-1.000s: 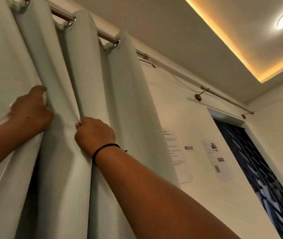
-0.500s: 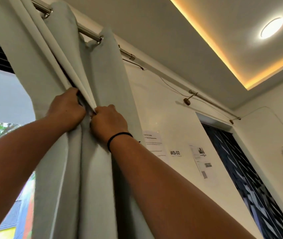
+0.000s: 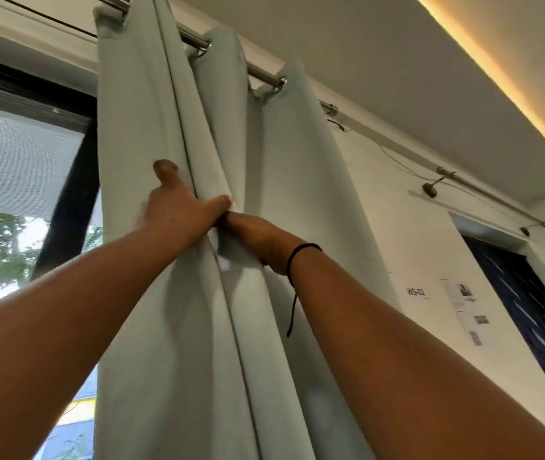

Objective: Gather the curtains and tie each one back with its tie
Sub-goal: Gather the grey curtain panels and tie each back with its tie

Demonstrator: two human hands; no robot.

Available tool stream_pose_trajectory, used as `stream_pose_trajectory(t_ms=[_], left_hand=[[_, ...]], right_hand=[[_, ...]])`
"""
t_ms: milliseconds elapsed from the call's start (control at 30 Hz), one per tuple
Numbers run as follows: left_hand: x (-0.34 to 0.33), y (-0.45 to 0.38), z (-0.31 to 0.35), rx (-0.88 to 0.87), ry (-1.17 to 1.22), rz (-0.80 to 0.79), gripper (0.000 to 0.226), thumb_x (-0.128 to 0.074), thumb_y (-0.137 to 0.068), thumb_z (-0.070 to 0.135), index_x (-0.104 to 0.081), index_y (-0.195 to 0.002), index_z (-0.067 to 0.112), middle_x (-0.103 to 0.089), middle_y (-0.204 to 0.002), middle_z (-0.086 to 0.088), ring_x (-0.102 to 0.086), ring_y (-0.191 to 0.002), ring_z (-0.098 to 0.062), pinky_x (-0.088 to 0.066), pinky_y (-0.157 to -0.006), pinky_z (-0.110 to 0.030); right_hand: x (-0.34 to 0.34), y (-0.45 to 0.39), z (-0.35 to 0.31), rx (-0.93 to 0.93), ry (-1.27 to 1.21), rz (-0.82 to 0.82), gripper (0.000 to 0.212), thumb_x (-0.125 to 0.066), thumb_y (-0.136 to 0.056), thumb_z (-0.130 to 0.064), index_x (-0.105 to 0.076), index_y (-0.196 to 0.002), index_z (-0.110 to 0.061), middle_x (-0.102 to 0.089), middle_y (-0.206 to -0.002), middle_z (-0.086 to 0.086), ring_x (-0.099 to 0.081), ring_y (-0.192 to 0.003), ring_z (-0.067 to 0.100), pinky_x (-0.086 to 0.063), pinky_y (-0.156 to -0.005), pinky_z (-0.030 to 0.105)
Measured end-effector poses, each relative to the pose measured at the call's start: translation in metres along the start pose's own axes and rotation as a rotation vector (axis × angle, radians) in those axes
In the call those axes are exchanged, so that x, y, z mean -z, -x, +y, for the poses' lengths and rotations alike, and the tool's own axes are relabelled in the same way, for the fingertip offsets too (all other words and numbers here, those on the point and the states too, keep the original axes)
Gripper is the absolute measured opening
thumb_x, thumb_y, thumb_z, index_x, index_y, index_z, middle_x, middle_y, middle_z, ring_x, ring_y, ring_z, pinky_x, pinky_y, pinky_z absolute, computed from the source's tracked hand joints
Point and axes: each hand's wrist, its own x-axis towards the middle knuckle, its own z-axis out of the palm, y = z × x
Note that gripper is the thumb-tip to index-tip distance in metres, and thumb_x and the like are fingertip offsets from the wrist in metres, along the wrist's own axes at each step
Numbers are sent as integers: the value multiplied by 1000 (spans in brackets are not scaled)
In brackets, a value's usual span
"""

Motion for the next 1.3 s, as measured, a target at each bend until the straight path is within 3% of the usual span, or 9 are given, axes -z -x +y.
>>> stream_pose_trajectory(t_ms=[167,267,400,500,667,900,1033,1200,1300], left_hand=[[29,-12,-3,-108,-242,-4,66,-64,-82,32,-27,-132,9,-55,-101,-15,-58,-94,-37,-45,-76,-38],[45,-11,-7,-206,-259,-13,52,-58,-86,29,-34,-129,11,-54,-99,-11,-52,-85,-29,-41,-73,-36],[64,-9,-15,-268,-219,9,49,-53,-90,31,-37,-131,11,-48,-93,-5,-48,-82,-24,-39,-72,-34],[76,-7,-21,-277,-168,9,48,-52,-91,35,-38,-130,13,-56,-97,-7,-52,-84,-25,-39,-73,-34],[101,-7,-36,-235,-69,22,41,-53,-88,44,-48,-119,17,-57,-98,-2,-53,-86,-20,-39,-72,-32],[121,-7,-56,2,227,36,46,-29,-92,61,-43,-100,18,-54,-97,-6,-48,-84,-26,-34,-72,-35],[148,-17,-67,165,472,116,58,-37,-84,73,-41,-101,17,-52,-90,-5,-50,-87,-26,-38,-78,-36],[138,-16,-73,92,344,13,71,-56,-70,73,-49,-111,16,-60,-101,-6,-59,-90,-24,-49,-83,-37],[126,-12,-58,89,259,-95,93,-59,-56,75,-42,-127,16,-59,-111,-9,-60,-98,-29,-51,-88,-46]], right_hand=[[-4,-2,4,-71,-431,-73,61,-48,-75,-62,-66,-113,-18,-63,-99,8,-56,-88,25,-48,-79,35],[-3,-8,4,0,-472,305,45,-61,-80,-56,-68,-99,-16,-66,-104,9,-61,-90,23,-51,-89,38],[-7,-8,-3,39,-294,670,51,-66,-85,-31,-38,-125,-16,-55,-104,4,-57,-82,17,-45,-73,29],[-15,-12,-18,38,38,595,46,-57,-89,-30,-48,-129,-7,-57,-123,6,-57,-108,27,-44,-90,31],[-58,-23,-79,203,466,431,24,-44,-93,-22,-60,-77,-12,-62,-86,7,-58,-80,27,-42,-70,31],[-105,-11,-161,425,497,295,30,-35,-100,-18,-62,-103,-5,-62,-113,19,-57,-103,33,-37,-78,28],[-132,-5,-181,568,563,210,38,-41,-99,-18,-44,-61,-19,-58,-86,10,-51,-78,23,-35,-68,26],[-114,-1,-148,507,481,87,39,-52,-92,-9,-44,-55,-21,-47,-54,-4,-45,-41,6,-35,-37,10],[-98,5,-121,422,272,-16,34,-43,-95,-6,-50,-63,-18,-51,-58,5,-52,-47,13,-43,-49,24]])
